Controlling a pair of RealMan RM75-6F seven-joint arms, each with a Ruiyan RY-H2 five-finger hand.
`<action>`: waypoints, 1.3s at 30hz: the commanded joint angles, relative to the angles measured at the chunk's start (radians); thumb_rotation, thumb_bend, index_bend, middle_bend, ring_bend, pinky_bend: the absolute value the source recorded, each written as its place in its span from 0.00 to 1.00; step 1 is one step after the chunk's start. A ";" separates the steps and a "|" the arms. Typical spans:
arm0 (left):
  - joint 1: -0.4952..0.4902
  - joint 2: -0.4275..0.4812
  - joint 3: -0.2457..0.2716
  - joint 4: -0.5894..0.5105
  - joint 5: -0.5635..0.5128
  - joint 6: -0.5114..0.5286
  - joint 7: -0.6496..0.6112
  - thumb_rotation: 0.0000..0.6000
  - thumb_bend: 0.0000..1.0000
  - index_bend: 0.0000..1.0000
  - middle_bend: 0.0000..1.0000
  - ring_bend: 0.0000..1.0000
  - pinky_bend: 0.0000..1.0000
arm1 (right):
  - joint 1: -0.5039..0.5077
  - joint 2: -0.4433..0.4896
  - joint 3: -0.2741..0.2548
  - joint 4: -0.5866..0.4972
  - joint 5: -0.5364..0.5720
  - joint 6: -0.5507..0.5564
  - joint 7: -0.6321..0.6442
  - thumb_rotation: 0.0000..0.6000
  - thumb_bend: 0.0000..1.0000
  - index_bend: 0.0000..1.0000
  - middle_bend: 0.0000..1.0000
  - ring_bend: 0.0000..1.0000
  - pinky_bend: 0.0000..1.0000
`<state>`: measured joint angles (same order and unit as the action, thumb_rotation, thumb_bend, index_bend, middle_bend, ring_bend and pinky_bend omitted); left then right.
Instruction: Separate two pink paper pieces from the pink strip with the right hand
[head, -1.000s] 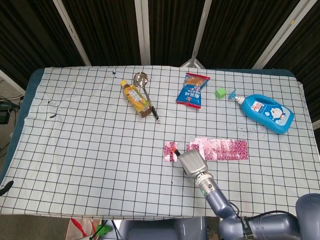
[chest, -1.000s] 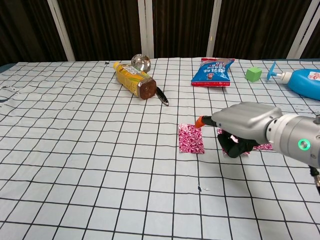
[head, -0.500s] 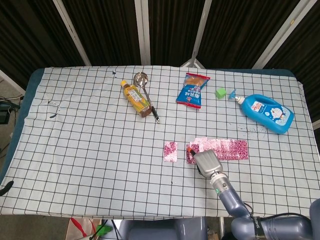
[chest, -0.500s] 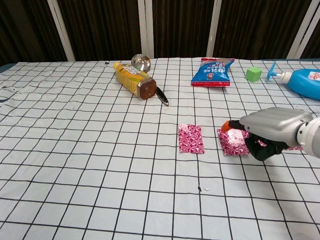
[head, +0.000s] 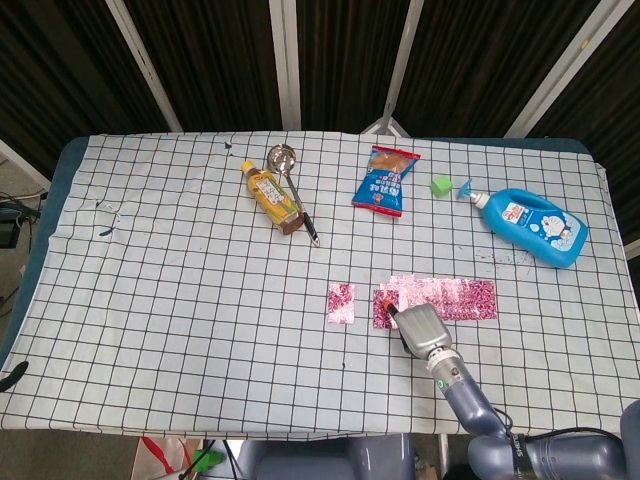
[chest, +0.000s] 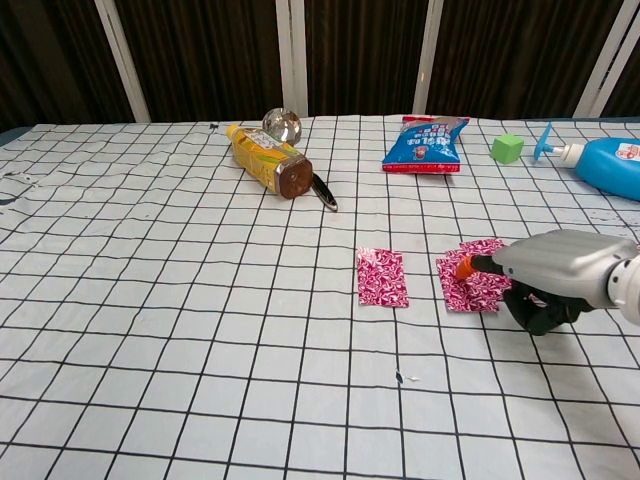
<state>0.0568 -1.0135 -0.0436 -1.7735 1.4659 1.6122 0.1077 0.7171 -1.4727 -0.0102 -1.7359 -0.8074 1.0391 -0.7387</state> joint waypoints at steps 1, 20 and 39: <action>0.000 0.000 0.000 0.000 -0.001 0.000 0.000 1.00 0.28 0.16 0.03 0.00 0.08 | -0.002 0.002 -0.005 -0.002 -0.002 0.000 0.000 1.00 0.84 0.15 0.85 0.86 0.63; 0.000 0.000 0.001 -0.002 0.001 0.000 0.004 1.00 0.28 0.16 0.03 0.00 0.08 | -0.058 0.051 -0.096 -0.073 -0.115 0.006 0.039 1.00 0.84 0.15 0.85 0.86 0.63; 0.000 -0.001 0.003 -0.002 0.004 0.002 0.007 1.00 0.28 0.16 0.03 0.00 0.08 | -0.123 0.095 -0.157 -0.136 -0.244 0.029 0.073 1.00 0.84 0.16 0.85 0.86 0.63</action>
<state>0.0572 -1.0147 -0.0410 -1.7755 1.4701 1.6137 0.1144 0.5955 -1.3786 -0.1672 -1.8724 -1.0503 1.0688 -0.6663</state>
